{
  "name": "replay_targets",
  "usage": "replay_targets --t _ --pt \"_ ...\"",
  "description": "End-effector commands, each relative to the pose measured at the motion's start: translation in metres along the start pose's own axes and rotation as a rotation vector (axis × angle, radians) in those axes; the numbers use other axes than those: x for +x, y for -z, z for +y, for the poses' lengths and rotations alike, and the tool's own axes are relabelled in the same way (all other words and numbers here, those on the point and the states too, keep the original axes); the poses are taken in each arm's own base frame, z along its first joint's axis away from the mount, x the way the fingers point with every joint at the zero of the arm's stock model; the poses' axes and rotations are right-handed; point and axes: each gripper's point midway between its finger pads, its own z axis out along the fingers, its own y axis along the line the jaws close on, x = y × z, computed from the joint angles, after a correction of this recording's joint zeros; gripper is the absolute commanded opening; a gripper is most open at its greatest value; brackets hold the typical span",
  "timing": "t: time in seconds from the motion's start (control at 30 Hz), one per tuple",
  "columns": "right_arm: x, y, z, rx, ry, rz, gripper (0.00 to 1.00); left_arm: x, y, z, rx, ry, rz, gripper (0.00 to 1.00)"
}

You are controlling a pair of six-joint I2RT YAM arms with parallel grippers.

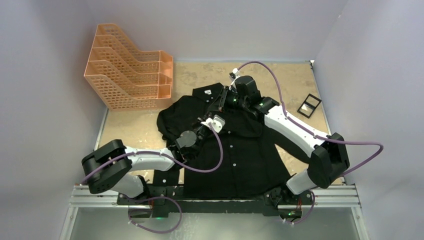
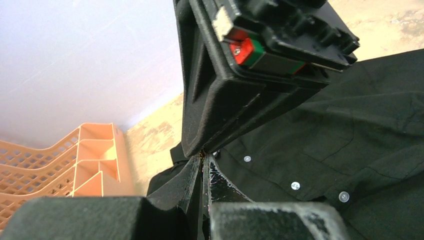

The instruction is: Remove the brooch from the garment

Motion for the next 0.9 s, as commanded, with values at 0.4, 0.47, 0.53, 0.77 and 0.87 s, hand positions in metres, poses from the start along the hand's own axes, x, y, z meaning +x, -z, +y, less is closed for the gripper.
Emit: replay_targets --t 0.4,0.47,0.53,0.77,0.87 --pt "-0.004 -0.007 0.013 0.000 -0.067 0.013 0.03 -0.020 0.011 -0.002 -0.126 -0.167 -0.069 0.00" --pt "-0.004 -0.006 0.015 -0.007 -0.064 0.013 0.00 -0.018 0.012 -0.003 -0.126 -0.179 -0.064 0.00" --pt "0.000 -0.006 0.016 -0.018 -0.069 0.033 0.00 -0.018 0.014 -0.005 -0.121 -0.186 -0.062 0.00" --pt "-0.011 -0.009 0.021 -0.039 -0.073 -0.002 0.00 -0.016 0.021 -0.010 -0.096 -0.140 -0.038 0.20" --pt "-0.017 -0.010 0.017 -0.040 -0.069 -0.026 0.00 -0.021 0.024 -0.011 -0.058 -0.091 -0.035 0.34"
